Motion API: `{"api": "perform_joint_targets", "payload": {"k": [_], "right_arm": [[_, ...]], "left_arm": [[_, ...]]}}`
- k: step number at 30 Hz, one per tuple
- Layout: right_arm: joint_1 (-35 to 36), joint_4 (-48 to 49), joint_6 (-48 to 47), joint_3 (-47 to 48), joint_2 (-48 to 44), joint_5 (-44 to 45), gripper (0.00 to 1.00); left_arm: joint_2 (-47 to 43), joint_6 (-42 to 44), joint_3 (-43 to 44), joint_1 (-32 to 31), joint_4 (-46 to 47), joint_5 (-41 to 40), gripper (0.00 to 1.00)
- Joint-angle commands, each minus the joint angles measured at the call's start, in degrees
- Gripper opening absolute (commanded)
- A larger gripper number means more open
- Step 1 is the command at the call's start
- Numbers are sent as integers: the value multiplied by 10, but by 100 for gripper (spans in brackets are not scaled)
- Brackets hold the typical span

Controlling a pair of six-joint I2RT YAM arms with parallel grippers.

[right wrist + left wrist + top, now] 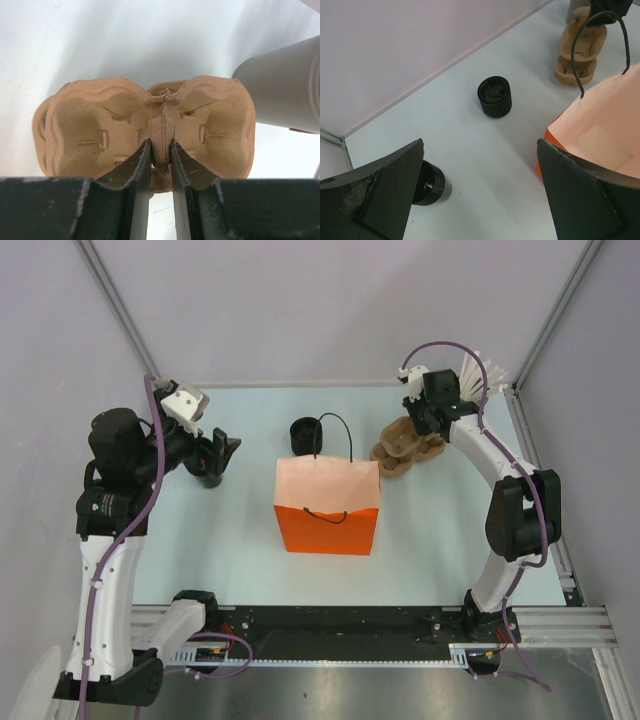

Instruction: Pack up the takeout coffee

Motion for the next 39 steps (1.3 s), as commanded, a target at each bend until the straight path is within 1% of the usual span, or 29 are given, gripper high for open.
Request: {"api": "perform_joint_targets", "payload": {"k": [1,9,15,21,25,28,34,39], "right_arm": [[-7,12,-13,16,-17,27,25],[-22,11,-20,12,-4,22,27],[-28,12,-26,6,20,29,33],[-30,10,-28,5,32,22,43],[-29,7,-31,4,32,19,54],[-29,9,-34,4,34,22,58],[-27,10,-39,8,48,25,60],[-22,10,-39,18,60,30,59]], "left_arm": [[-8,-7,-5,6,22,16,100],[-10,-8,-8,7,24,20,100],[-13,-8,-11,8,24,20,100],[-13,-8,-13,9,25,21,100],[-14,-8,-13,9,25,22,100],[-14,-9,-14,10,25,23,100],[-16,-10,-15,11,25,25,100],[-14,-9,-17,11,26,27,100]]}}
